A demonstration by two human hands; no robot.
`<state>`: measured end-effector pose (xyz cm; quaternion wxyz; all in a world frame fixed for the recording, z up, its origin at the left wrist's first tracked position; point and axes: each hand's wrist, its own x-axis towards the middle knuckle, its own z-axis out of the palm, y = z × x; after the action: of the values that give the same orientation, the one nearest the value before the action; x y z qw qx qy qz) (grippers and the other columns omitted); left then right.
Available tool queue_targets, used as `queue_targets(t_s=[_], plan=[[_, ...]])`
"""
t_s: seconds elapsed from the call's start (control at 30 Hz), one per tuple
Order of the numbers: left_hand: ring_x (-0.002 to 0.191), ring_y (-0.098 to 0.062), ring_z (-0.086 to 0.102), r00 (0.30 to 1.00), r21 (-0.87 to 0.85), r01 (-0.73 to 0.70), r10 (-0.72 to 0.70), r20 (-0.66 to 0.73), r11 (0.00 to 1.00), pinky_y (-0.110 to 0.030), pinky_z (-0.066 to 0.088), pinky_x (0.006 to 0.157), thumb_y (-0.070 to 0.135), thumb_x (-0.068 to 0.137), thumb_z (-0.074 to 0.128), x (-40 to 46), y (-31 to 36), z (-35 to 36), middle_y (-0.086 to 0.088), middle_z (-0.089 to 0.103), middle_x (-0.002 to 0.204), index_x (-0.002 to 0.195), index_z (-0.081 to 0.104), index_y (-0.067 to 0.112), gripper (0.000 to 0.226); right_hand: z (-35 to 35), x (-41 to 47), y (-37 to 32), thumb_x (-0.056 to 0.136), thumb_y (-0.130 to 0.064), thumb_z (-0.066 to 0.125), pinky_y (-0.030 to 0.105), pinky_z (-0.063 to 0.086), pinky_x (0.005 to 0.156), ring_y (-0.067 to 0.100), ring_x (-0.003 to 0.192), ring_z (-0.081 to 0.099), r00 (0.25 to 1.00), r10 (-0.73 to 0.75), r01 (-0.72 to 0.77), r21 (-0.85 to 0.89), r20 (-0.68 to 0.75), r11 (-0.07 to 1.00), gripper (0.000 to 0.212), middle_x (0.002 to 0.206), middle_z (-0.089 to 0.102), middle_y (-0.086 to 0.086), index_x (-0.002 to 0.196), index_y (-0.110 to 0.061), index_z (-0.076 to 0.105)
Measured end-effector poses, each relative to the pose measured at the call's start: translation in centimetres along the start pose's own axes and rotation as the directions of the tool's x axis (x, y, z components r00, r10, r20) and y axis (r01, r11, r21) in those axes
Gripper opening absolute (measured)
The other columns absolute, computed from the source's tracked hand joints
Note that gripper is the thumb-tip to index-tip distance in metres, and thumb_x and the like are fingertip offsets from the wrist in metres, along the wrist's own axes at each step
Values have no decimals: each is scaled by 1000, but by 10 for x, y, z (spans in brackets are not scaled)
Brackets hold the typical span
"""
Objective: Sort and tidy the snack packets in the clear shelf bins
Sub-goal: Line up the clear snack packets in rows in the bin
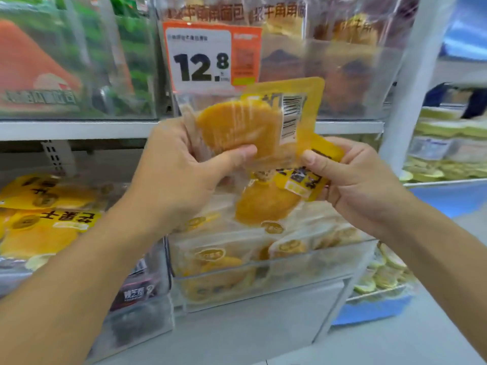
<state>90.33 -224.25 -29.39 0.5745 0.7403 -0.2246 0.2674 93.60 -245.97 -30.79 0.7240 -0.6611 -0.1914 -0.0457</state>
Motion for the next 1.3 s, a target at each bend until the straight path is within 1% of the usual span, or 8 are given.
queue_targets(t_s=[0.13, 0.2, 0.37, 0.6, 0.8, 0.9, 1.07, 1.3], plan=[[65, 16, 59, 930, 412, -315, 364, -45, 855, -4, 43, 63, 26, 82, 83, 7, -4, -4, 24, 55, 61, 66, 57, 33, 31, -25, 5, -9, 79, -16, 71, 42, 61, 61, 32, 84, 72, 940, -204, 221, 35, -273, 975, 27, 97, 74, 18, 104, -4, 70], [58, -6, 55, 886, 575, -421, 453, 95, 702, -24, 48, 58, 22, 82, 80, 9, -13, -8, 17, 43, 55, 63, 35, 41, 52, -35, 5, -18, 82, -16, 72, 45, 60, 71, 36, 91, 71, 878, -331, 346, -22, -346, 938, 25, 100, 73, 18, 105, -5, 70], [51, -12, 40, 940, 696, -342, 233, 251, 631, -37, 43, 48, 36, 82, 74, 10, -36, -4, 16, 40, 55, 68, 37, 38, 39, -41, 3, -9, 82, -19, 72, 51, 60, 74, 33, 92, 72, 873, -332, 323, -85, -358, 942, 21, 97, 76, 11, 102, -11, 71], [53, -9, 43, 995, 700, 4, -75, 70, 714, -30, 28, 50, 43, 66, 87, 18, -44, 10, 9, 48, 55, 63, 47, 20, 46, -36, 10, -23, 98, -8, 53, 22, 57, 56, 13, 84, 74, 911, -48, 254, 464, -411, 848, 19, 102, 75, 5, 115, -10, 61], [59, -12, 64, 842, 147, 481, -502, 195, 864, -25, 52, 54, 25, 76, 84, 25, -53, 16, -4, 71, 67, 78, 66, 14, 21, -6, 20, 1, 90, -3, 61, 46, 62, 74, 26, 97, 72, 925, 62, 153, 516, -376, 843, 32, 115, 71, 20, 121, 0, 62], [78, -13, 72, 818, -57, 526, -486, 310, 849, -23, 58, 65, 21, 78, 75, 23, -49, 15, -3, 77, 87, 94, 75, 28, 17, -4, 24, 13, 88, -5, 65, 44, 60, 72, 21, 79, 73, 900, 93, 128, 461, -427, 878, 8, 95, 75, 12, 95, -10, 66], [92, -28, 75, 761, -390, 643, -492, 423, 659, -33, 62, 74, 23, 97, 53, 21, -35, 20, -8, 76, 109, 112, 64, 22, 19, -6, 23, 22, 87, -10, 72, 32, 59, 62, 19, 75, 70, 814, 86, 112, 300, -575, 947, 11, 91, 75, 9, 98, -10, 70], [94, -30, 75, 771, -535, 625, -559, 306, 569, -38, 62, 77, 56, 91, 47, 15, -27, 53, -12, 75, 108, 113, 62, 10, 53, 2, 27, 31, 85, -4, 75, 52, 60, 84, 30, 88, 73, 698, 76, 124, 224, -712, 967, 8, 91, 75, 15, 83, -9, 69]])
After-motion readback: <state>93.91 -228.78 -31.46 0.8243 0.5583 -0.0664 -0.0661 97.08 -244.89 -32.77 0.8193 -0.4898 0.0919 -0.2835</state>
